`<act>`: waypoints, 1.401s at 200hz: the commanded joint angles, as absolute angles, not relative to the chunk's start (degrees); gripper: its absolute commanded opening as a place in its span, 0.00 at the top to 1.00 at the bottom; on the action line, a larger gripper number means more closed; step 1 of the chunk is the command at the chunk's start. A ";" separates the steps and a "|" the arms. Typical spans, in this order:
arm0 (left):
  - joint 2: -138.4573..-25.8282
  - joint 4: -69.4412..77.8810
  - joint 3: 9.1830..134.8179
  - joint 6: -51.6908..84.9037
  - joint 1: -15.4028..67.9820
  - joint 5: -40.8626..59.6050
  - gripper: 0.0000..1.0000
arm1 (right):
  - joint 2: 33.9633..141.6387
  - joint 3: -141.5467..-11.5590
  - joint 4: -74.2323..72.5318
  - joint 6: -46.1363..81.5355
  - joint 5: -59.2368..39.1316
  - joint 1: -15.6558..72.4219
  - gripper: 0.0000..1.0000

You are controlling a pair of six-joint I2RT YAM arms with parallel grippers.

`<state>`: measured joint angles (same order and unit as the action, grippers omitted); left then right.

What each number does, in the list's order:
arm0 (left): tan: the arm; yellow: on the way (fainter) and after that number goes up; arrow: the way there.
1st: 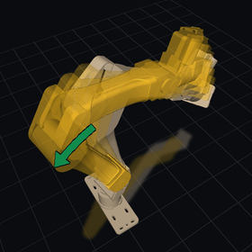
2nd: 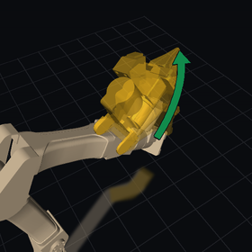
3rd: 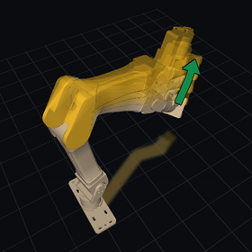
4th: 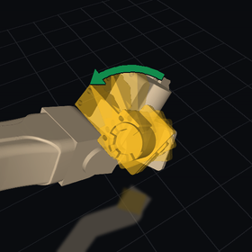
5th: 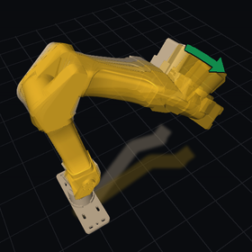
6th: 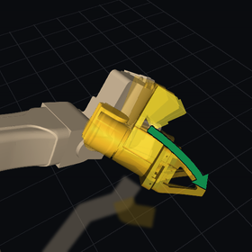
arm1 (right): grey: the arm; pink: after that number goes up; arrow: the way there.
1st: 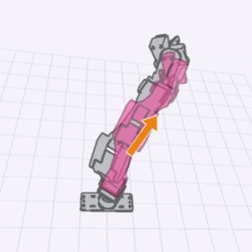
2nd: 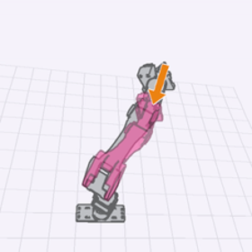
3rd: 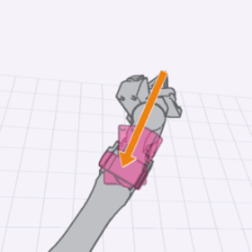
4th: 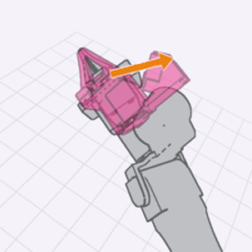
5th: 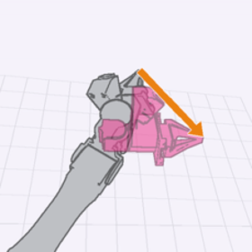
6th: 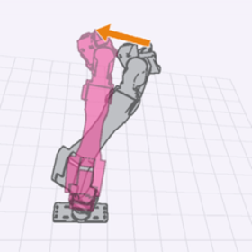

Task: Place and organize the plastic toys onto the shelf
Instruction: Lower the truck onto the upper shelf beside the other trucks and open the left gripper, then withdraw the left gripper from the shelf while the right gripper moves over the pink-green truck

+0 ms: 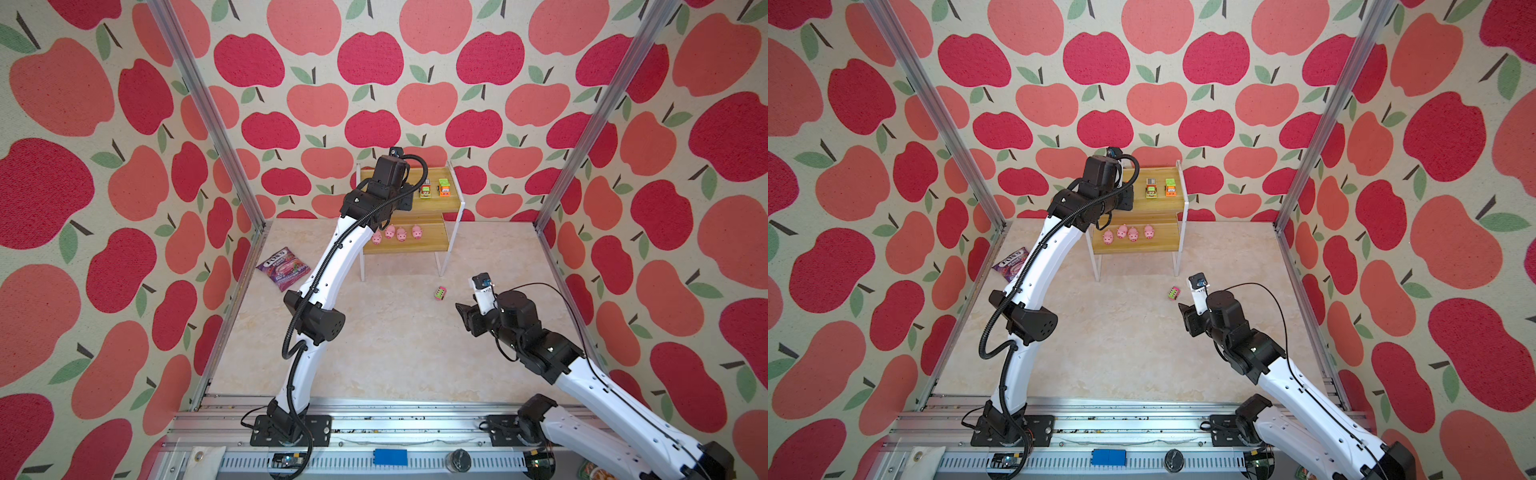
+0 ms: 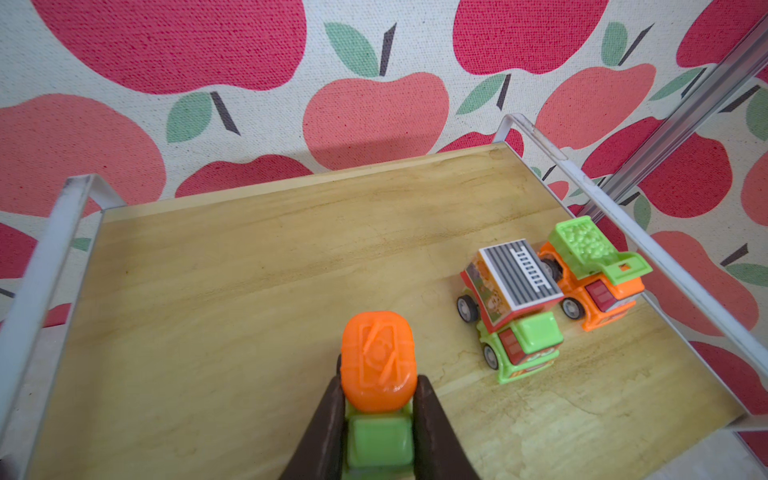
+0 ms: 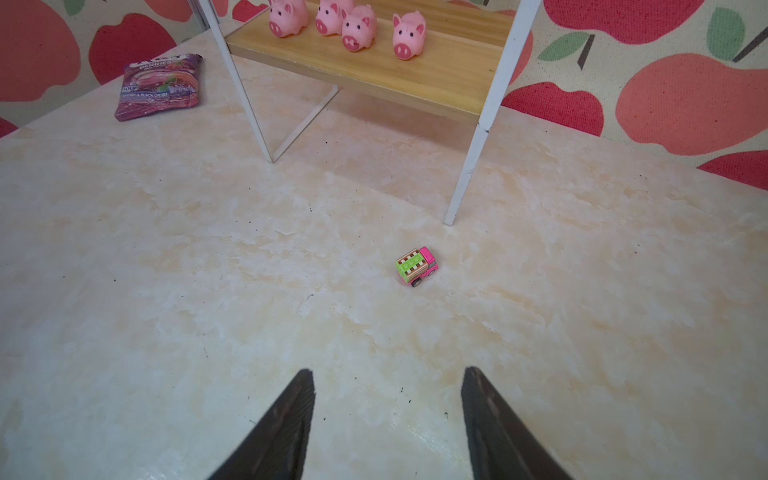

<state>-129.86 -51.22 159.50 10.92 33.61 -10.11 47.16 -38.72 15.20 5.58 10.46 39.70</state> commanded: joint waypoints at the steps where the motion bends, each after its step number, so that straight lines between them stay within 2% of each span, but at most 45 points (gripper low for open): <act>1: -129.85 -49.94 159.31 12.13 34.17 -11.91 0.73 | 47.19 -41.60 12.13 3.52 11.14 40.39 0.40; 151: -133.04 -47.20 159.35 12.00 35.37 -15.82 0.70 | 45.41 -41.22 13.31 3.95 11.96 41.48 0.40; 170: -133.07 -47.20 159.34 11.71 35.29 -15.95 0.60 | 45.57 -41.13 13.17 4.04 12.13 41.59 0.40; 188: -132.68 -46.96 159.35 11.60 35.19 -15.48 0.43 | 45.65 -41.22 12.92 4.13 12.28 41.57 0.39; 214: -130.79 -45.27 159.52 10.61 35.05 -13.67 0.26 | 46.05 -41.79 12.86 4.28 12.37 41.58 0.37; 280: -120.78 -47.46 158.11 7.06 34.46 -7.94 0.06 | 50.02 -41.36 11.92 10.21 16.95 41.40 0.33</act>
